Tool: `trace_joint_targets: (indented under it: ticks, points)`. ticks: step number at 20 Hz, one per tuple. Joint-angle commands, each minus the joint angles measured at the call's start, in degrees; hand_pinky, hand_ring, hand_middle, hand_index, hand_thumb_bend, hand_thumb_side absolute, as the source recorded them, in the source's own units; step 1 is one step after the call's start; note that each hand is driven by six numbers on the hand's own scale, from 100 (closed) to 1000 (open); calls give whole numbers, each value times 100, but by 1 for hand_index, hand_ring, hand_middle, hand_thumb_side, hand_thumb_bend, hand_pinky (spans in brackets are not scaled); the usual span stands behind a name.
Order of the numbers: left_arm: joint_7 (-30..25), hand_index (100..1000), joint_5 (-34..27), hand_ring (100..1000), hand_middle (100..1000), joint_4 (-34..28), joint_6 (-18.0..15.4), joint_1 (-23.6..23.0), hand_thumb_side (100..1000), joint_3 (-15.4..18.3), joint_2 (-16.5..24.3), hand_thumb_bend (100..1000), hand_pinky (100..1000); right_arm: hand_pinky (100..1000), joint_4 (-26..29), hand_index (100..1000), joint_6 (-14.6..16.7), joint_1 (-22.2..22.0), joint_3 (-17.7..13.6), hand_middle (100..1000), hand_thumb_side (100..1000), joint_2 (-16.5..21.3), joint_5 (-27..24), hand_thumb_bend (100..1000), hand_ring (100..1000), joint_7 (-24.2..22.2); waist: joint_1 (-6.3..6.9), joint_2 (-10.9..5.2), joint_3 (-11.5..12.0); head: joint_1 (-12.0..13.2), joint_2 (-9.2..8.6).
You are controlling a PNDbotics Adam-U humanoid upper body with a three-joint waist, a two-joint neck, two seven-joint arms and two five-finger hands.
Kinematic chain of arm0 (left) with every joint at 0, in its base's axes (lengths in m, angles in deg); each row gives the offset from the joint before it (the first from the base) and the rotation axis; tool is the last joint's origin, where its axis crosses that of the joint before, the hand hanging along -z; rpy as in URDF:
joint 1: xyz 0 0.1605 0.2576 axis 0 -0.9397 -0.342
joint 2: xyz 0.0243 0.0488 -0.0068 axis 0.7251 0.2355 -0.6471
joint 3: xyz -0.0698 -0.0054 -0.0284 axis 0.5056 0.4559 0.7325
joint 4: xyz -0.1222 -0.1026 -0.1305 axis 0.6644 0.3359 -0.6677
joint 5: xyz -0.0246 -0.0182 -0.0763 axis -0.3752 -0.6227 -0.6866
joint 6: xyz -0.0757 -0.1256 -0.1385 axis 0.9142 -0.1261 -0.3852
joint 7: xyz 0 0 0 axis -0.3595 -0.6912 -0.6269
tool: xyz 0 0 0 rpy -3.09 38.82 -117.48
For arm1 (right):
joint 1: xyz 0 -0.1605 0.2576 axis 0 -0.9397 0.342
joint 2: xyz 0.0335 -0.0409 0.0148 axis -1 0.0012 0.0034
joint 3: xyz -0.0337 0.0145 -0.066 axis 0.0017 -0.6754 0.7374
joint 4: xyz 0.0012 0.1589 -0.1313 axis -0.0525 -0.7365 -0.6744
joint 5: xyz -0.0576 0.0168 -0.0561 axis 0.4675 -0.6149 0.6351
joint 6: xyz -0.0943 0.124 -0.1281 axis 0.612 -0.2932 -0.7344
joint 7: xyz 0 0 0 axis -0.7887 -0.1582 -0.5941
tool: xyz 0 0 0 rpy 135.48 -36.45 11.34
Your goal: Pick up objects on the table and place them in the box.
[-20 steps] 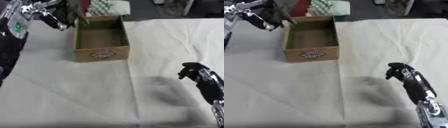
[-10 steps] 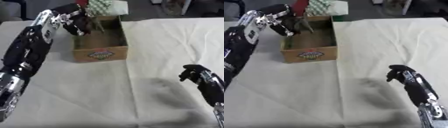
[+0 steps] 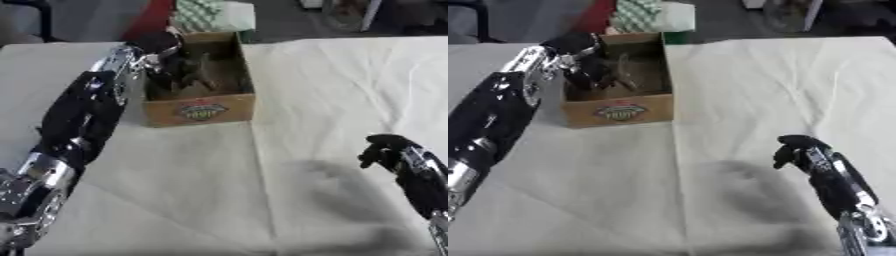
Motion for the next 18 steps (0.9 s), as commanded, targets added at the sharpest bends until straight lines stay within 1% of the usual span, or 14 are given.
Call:
trace_joint_targets:
  ticks: [1,2,3,4,5,6,8,12,13,14,16,17,18]
  points:
    - [-27,665,-60,609,574,-94,-46,88,100,56,77,370,686,746,54,743,4,85,-17,545,815,31,26,100,523,-17,-11,-69,4,13,-53]
    - [-125,700,-106,635,608,-112,-72,82,100,43,88,423,701,746,55,744,3,86,-17,545,815,30,27,100,523,-19,-9,-68,8,11,-56]
    - [-268,750,-135,678,661,-130,-125,78,239,19,102,541,723,746,55,744,2,86,-17,545,816,28,28,100,523,-21,-9,-68,12,6,-57]
    - [-430,781,-162,701,693,-155,-186,77,348,8,116,619,737,746,54,744,1,84,-18,545,816,25,29,100,523,-21,-9,-68,16,1,-57]
    - [-593,805,-195,731,725,-196,-250,75,438,7,133,686,754,746,53,744,1,81,-20,545,817,25,31,100,523,-21,-10,-67,20,-3,-60]
    - [-722,819,-249,764,754,-250,-300,71,505,19,150,733,769,746,51,744,0,78,-24,545,817,26,34,100,523,-19,-11,-67,25,-8,-62]
    - [-902,835,-406,805,796,-376,-341,61,550,55,184,769,800,746,50,744,2,73,-31,545,816,27,38,100,523,-15,-15,-69,35,-13,-59]
    - [-1119,845,-760,832,825,-706,-331,57,570,83,315,783,828,747,49,744,5,68,-46,545,817,30,38,100,523,-6,-16,-71,54,-35,-70]
    - [-1154,841,-883,827,821,-839,-333,49,569,98,370,760,826,747,49,744,6,66,-51,545,816,33,39,100,523,-3,-13,-71,62,-39,-73]
    - [-1181,840,-1043,826,820,-984,-321,27,569,118,427,755,825,747,49,744,6,65,-56,545,816,35,40,100,523,1,-10,-70,69,-46,-77]
    - [-1164,822,-1507,809,804,-1359,-254,-44,560,184,556,697,819,747,48,744,5,61,-67,545,817,40,42,100,523,10,-6,-68,96,-79,-76]
    - [-1132,813,-1808,792,788,-1586,-192,-106,561,220,627,641,809,747,49,744,6,57,-71,545,818,42,43,100,523,13,-4,-68,113,-94,-69]
    - [-1091,812,-2174,785,782,-1843,-111,-196,557,258,706,627,805,747,49,744,6,54,-77,545,818,44,44,100,523,18,-1,-69,130,-106,-66]
